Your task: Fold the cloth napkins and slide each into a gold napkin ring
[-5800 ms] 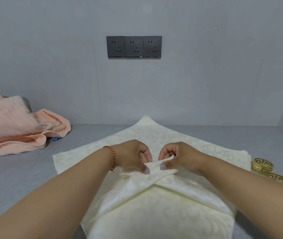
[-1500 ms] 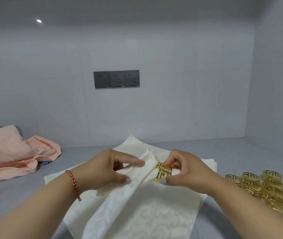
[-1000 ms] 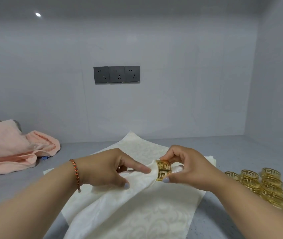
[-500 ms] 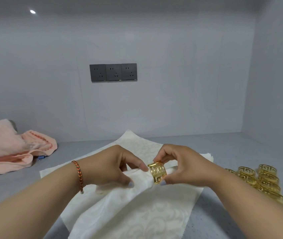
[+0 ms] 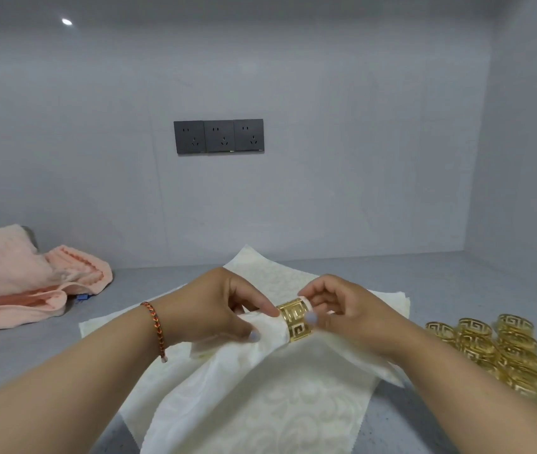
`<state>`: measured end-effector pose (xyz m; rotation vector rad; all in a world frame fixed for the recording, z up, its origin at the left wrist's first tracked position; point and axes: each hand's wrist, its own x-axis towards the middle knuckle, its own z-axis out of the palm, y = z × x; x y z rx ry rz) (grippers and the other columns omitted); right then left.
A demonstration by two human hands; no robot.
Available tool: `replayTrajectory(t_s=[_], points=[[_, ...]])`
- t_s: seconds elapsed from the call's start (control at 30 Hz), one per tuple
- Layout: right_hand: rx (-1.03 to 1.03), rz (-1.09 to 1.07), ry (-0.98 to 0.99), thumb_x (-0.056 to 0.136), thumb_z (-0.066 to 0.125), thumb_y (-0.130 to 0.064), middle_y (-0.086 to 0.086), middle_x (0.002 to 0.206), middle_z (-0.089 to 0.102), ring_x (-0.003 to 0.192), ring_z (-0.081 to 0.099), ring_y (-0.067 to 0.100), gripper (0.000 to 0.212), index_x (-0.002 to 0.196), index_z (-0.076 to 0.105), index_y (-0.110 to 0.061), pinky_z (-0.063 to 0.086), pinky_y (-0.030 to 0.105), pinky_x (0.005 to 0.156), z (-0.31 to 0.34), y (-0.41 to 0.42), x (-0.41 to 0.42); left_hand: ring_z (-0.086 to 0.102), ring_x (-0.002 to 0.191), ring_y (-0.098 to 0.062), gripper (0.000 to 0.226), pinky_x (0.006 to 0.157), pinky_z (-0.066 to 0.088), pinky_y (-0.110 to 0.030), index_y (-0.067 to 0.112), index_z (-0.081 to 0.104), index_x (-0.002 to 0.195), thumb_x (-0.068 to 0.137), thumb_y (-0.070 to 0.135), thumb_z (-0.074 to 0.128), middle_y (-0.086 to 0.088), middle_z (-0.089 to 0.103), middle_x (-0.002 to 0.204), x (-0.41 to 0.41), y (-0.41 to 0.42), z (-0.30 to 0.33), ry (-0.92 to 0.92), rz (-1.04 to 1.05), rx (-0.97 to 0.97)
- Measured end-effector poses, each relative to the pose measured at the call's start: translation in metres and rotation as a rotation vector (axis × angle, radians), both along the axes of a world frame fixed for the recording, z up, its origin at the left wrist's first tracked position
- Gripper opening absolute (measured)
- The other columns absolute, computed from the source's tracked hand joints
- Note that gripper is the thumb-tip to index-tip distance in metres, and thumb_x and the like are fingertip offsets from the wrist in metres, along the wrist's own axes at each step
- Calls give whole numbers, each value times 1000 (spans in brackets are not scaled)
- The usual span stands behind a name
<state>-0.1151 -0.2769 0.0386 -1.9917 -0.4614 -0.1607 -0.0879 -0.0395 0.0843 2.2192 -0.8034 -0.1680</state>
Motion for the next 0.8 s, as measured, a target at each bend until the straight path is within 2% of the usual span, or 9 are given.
replayTrajectory(t_s=[0.07, 0.17, 0.33, 0.4, 0.5, 0.57, 0.67, 0.73, 0.8], points=[[45, -88, 49, 78, 62, -63, -2, 84, 65, 80, 62, 11, 46, 91, 63, -19, 51, 26, 80, -4, 4, -2, 56, 60, -7, 37, 61, 47, -19, 32, 78, 90, 72, 0, 80, 9, 68, 64, 2, 1, 1, -5, 5, -10], [70, -111, 50, 78, 52, -61, -3, 73, 52, 67, 49, 6, 60, 90, 57, -3, 37, 13, 60, -5, 11, -6, 58, 60, -8, 33, 61, 49, -20, 27, 77, 88, 71, -1, 81, 10, 70, 71, 4, 1, 1, 15, 1, -31], [-11, -158, 67, 96, 49, -42, -8, 71, 49, 65, 45, 5, 38, 81, 56, -8, 34, 26, 66, -10, 13, -1, 52, 57, -8, 35, 59, 46, -25, 24, 68, 88, 64, 5, 86, 0, 72, 89, 12, 3, -2, 24, 34, -37], [36, -185, 59, 98, 52, -30, -6, 69, 46, 63, 38, 5, 30, 74, 56, -12, 29, 25, 63, -12, 15, 0, 52, 60, -8, 39, 61, 46, -26, 24, 67, 92, 60, 10, 85, 0, 71, 92, 13, 2, -3, 51, 30, -28], [120, -204, 57, 98, 51, -25, 0, 74, 47, 66, 39, 7, 31, 82, 57, 0, 30, 21, 59, -11, 18, 0, 58, 70, -10, 51, 71, 48, -27, 25, 64, 109, 61, 17, 80, 1, 71, 99, 13, -1, 1, 188, -19, -20], [177, -199, 61, 98, 51, -23, 2, 75, 46, 65, 39, 6, 31, 85, 56, 4, 30, 13, 52, -11, 20, 0, 63, 82, -10, 60, 78, 48, -26, 23, 63, 117, 61, 37, 78, 1, 72, 103, 12, -9, 4, 272, -36, -6], [161, -202, 51, 98, 51, -24, 1, 75, 48, 66, 40, 7, 29, 81, 58, -1, 32, 15, 56, -11, 23, 0, 58, 84, -14, 67, 78, 45, -27, 12, 67, 105, 64, 65, 73, -5, 67, 97, 12, -26, 5, 299, -7, 38], [137, -206, 51, 97, 53, -28, -1, 73, 48, 65, 40, 7, 29, 76, 59, -9, 31, 20, 58, -12, 23, 0, 55, 74, -16, 58, 71, 44, -26, 13, 68, 92, 64, 63, 76, -4, 63, 85, 11, -34, 3, 309, 23, 42], [151, -203, 55, 96, 54, -30, -4, 67, 45, 57, 38, 3, 29, 73, 57, -14, 29, 13, 52, -12, 22, 0, 54, 70, -17, 59, 69, 43, -27, 8, 69, 87, 63, 61, 76, -3, 62, 79, 13, -37, 1, 292, 47, 57]])
